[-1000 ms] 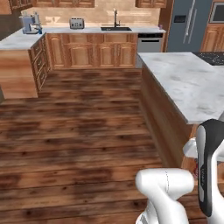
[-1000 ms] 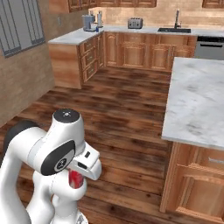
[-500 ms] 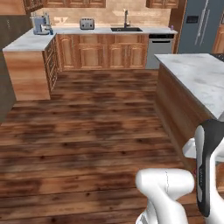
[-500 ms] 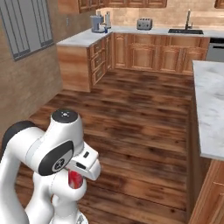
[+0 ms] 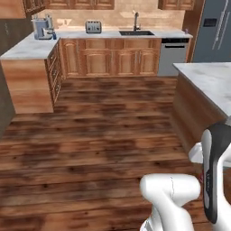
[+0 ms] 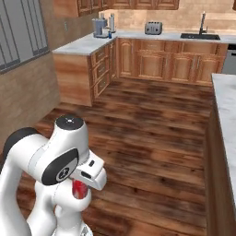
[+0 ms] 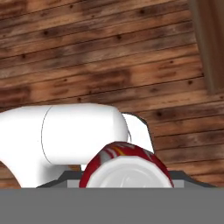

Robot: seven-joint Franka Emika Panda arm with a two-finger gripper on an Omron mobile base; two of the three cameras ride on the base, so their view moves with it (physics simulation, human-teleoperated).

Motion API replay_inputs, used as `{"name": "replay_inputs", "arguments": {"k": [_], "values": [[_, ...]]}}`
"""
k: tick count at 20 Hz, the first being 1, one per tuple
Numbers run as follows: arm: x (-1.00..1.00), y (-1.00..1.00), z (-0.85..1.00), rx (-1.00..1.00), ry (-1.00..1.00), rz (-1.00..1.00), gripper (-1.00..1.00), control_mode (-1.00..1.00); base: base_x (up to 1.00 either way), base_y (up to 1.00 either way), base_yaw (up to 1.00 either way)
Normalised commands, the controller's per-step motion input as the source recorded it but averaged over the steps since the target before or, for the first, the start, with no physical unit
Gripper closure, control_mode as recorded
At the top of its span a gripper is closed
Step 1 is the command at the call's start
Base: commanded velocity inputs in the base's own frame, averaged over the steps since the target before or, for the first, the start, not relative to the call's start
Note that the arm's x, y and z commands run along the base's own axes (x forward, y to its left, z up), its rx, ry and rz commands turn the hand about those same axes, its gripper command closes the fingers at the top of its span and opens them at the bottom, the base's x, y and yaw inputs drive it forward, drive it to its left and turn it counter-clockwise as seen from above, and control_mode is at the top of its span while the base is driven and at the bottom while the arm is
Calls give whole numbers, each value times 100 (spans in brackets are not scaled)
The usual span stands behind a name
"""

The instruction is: Four empty soda cans are scattered around the kitchen. Gather all the cans and cluster them next to the stove for recycling.

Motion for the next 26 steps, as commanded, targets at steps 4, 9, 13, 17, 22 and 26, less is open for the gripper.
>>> {"name": "replay_inputs", "arguments": {"k": [4,9,13,17,22,26], "values": [[0,0,0,0,0,0,100,100,100,38,0],[0,0,0,0,0,0,100,100,100,45,0],[0,0,0,0,0,0,100,100,100,36,0],[0,0,0,0,0,0,100,100,100,23,0],[0,0,0,0,0,0,100,100,100,7,0],[0,0,0,0,0,0,100,100,100,0,0]]}}
